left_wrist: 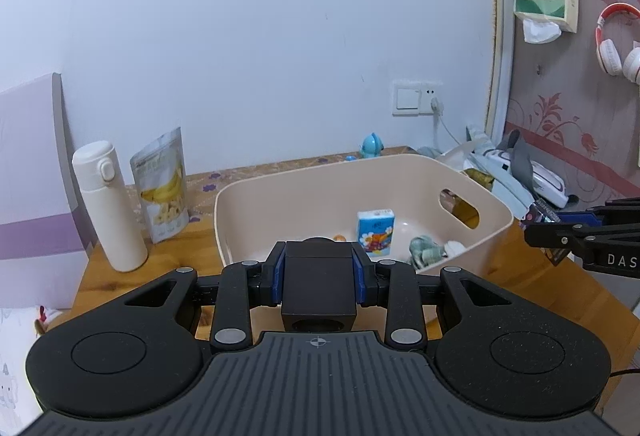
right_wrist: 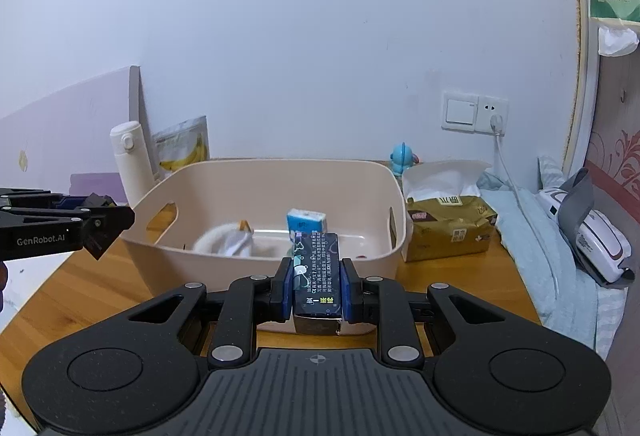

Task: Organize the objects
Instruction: 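Lift the black cube and dark blue box and carry both over the bin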

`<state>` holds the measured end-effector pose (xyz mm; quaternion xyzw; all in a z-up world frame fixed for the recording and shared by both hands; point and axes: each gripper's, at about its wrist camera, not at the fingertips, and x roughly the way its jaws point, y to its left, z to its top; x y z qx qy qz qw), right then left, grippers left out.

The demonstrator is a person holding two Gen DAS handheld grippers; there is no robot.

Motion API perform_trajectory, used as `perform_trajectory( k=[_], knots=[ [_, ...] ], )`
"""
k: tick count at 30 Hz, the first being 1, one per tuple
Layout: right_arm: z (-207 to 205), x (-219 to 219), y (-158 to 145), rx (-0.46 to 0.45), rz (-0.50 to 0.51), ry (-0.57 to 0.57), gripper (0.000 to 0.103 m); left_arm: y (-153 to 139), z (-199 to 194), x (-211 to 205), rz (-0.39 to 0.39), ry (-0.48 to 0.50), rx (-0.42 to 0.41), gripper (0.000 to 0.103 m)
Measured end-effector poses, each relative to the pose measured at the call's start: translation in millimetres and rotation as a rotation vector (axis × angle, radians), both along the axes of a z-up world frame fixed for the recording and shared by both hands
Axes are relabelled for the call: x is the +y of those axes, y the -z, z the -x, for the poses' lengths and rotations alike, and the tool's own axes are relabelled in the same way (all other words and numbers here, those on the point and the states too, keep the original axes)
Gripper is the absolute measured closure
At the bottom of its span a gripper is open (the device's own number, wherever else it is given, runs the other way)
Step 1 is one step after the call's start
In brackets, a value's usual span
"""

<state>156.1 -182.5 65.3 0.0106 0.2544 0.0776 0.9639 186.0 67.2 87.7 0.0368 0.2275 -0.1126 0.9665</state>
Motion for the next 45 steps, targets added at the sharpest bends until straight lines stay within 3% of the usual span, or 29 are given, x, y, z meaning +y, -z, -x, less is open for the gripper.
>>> perform_trajectory(
  k=[22,45],
  knots=[
    [-64,1,7,0.024,-0.017,0.011,0.081,11,-65,-16,-0.016,0.024,0.025,0.071],
    [-107,20,31,0.109,0.045,-0.03,0.081,61,-109,-24,0.008,0.038,0.192,0.071]
  ],
)
